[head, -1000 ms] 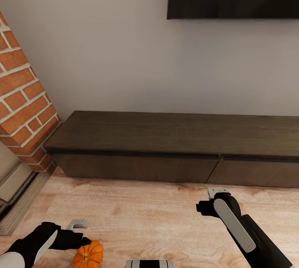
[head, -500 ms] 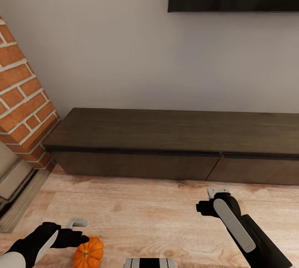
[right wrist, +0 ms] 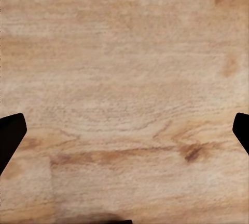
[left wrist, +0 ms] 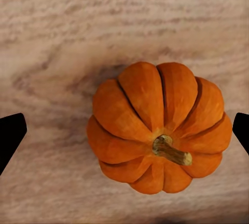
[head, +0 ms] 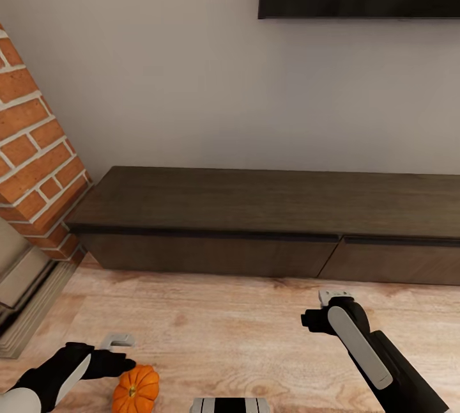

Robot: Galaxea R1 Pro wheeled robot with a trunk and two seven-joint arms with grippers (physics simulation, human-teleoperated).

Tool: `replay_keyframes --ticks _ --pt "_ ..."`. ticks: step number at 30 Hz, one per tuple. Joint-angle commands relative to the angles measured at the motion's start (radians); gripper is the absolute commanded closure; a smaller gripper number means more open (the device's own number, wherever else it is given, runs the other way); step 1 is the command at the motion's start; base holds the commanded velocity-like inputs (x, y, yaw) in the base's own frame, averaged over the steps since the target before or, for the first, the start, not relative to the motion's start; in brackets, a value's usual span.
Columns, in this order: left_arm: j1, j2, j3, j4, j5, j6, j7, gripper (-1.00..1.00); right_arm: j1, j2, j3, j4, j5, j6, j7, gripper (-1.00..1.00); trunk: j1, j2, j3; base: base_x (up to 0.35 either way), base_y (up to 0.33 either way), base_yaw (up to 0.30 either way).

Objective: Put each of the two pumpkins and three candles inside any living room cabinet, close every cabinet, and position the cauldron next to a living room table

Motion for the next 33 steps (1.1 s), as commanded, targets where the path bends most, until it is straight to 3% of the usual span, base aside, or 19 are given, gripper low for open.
replay_keyframes --ticks 1,7,12,27,33 --pt "0.0 0.0 -0.005 -0.002 0.006 0.005 0.001 -1.0 -0.001 -0.001 0.002 -0.001 -0.009 0.003 -0.011 -1.0 0.0 0.0 -0.001 0.0 0.0 0.0" --pt "0.0 -0.041 -0.014 0.0 0.0 0.001 0.039 -1.0 -0.001 -0.001 0.002 -0.001 -0.009 0.003 -0.011 -1.0 0.0 0.0 -0.001 0.0 0.0 0.0" --pt "0.0 -0.058 -0.016 0.0 -0.002 0.001 0.078 -1.0 -0.001 -0.003 0.002 -0.001 -0.009 0.003 -0.011 -1.0 0.002 -0.002 -0.02 0.0 0.0 0.0" --pt "0.0 -0.063 -0.017 0.0 -0.002 0.0 0.088 -1.0 -0.001 -0.004 0.001 -0.001 -0.009 0.003 -0.011 -1.0 0.002 -0.002 -0.02 0.0 0.0 0.0" --pt "0.0 -0.063 -0.017 0.0 0.0 0.001 0.087 -1.0 -0.001 -0.004 0.002 -0.001 -0.009 0.003 -0.011 -1.0 0.004 -0.002 -0.036 0.0 0.0 0.0"
